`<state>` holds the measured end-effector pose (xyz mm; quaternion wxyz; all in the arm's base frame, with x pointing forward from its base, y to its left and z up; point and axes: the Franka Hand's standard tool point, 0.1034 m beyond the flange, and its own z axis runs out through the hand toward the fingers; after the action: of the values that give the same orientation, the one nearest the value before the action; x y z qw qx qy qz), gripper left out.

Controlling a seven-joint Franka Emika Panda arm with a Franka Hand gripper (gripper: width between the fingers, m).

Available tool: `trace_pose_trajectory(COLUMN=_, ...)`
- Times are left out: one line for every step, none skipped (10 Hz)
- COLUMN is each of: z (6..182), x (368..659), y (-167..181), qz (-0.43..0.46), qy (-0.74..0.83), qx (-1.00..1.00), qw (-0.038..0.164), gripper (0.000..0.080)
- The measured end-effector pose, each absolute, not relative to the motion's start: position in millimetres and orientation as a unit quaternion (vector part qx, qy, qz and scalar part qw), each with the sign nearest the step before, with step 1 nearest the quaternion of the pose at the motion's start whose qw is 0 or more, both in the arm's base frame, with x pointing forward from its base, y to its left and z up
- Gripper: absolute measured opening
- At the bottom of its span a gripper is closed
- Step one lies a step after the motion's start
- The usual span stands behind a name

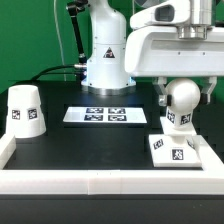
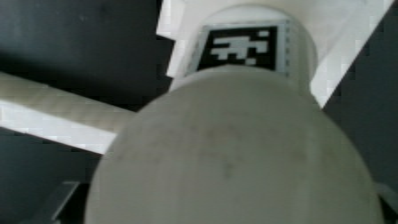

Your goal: Assemble lamp

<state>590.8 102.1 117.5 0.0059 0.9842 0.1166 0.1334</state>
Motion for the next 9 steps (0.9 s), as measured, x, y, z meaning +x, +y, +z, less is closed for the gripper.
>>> trace_pose_trajectory(z=115.8, x=589.3, y=100.7, qz=0.133, qy=0.088, qx=0.987, qw=0.002, gripper=0.0577)
trace_pose_trajectory(z=115.0, x=588.8, y=99.2, qz=0.133, qy=0.06, qx=0.989, qw=-0.002, gripper=0.0577)
trace_pose_trajectory(z=114.2, x=588.3, y=98.5, qz=0.134, qy=0.017, qx=0.991, qw=-0.011, gripper=0.0577)
trace_pose_trajectory(z=113.9, x=587.4, y=102.7, qz=0.132, qy=-0.019, qx=0.991, qw=-0.022, gripper=0.0574)
trace_pose_trajectory(z=114.2, x=587.4, y=104.5, qz=0.13, qy=-0.044, qx=0.99, qw=-0.031, gripper=0.0574)
trace_pose_trajectory(z=114.2, x=587.3, y=105.5, qz=0.129, qy=-0.051, qx=0.99, qw=-0.035, gripper=0.0613)
trace_pose_trajectory(z=114.1, x=587.3, y=105.5, qz=0.129, qy=-0.045, qx=0.99, qw=-0.034, gripper=0.0673)
trace_pose_trajectory(z=114.1, x=587.3, y=105.5, qz=0.129, qy=-0.045, qx=0.99, qw=-0.034, gripper=0.0673)
trace_pose_trajectory(z=114.1, x=587.2, y=105.5, qz=0.129, qy=-0.043, qx=0.99, qw=-0.034, gripper=0.0694)
